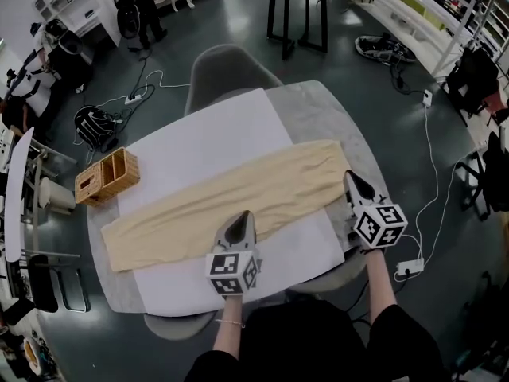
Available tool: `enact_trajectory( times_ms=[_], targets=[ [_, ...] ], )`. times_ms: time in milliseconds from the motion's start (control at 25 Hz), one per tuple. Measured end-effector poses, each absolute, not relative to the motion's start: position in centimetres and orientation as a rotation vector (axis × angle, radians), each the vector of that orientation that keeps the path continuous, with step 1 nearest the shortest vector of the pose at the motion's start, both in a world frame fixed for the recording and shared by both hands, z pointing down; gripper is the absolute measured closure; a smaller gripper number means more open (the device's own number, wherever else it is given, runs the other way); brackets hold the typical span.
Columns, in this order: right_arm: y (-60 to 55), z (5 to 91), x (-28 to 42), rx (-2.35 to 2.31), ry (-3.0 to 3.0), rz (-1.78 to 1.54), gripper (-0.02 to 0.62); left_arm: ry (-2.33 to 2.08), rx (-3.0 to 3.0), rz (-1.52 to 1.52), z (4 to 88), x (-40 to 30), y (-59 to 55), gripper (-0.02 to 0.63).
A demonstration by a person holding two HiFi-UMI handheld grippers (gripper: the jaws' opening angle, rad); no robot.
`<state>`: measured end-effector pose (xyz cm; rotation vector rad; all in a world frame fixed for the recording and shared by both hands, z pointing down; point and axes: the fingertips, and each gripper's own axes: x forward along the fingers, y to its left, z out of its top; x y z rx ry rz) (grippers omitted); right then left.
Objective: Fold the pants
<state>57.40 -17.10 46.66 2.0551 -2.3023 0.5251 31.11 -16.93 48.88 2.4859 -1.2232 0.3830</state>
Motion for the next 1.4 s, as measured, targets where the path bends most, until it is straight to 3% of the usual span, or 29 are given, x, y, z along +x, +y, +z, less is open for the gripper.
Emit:
enact_trajectory(
  times_ms=[680, 800, 1040, 1400],
  targets=[
    [-24.5, 55.2, 62.6, 1.925, -2.067, 0.765, 0.577, -1.022, 2.457, 0.499, 53.7, 36.6, -22.4, 0.598],
    [-25.0, 57.1, 63.1, 1.887, -2.019, 0.804, 0.495, -1.008, 2.451, 0.512, 54.4, 37.0, -22.7, 0.598],
    [-26.2, 59.9, 64.3, 1.827, -1.955, 0.897, 0.416, -0.98, 2.433, 0.521, 55.6, 38.3, -23.2, 0.598],
    [-27.4, 62.6, 63.9, 1.691, -1.919, 1.02, 0.388, -0.972, 2.412, 0.53, 56.5, 38.9, -23.7, 0.598]
  ],
)
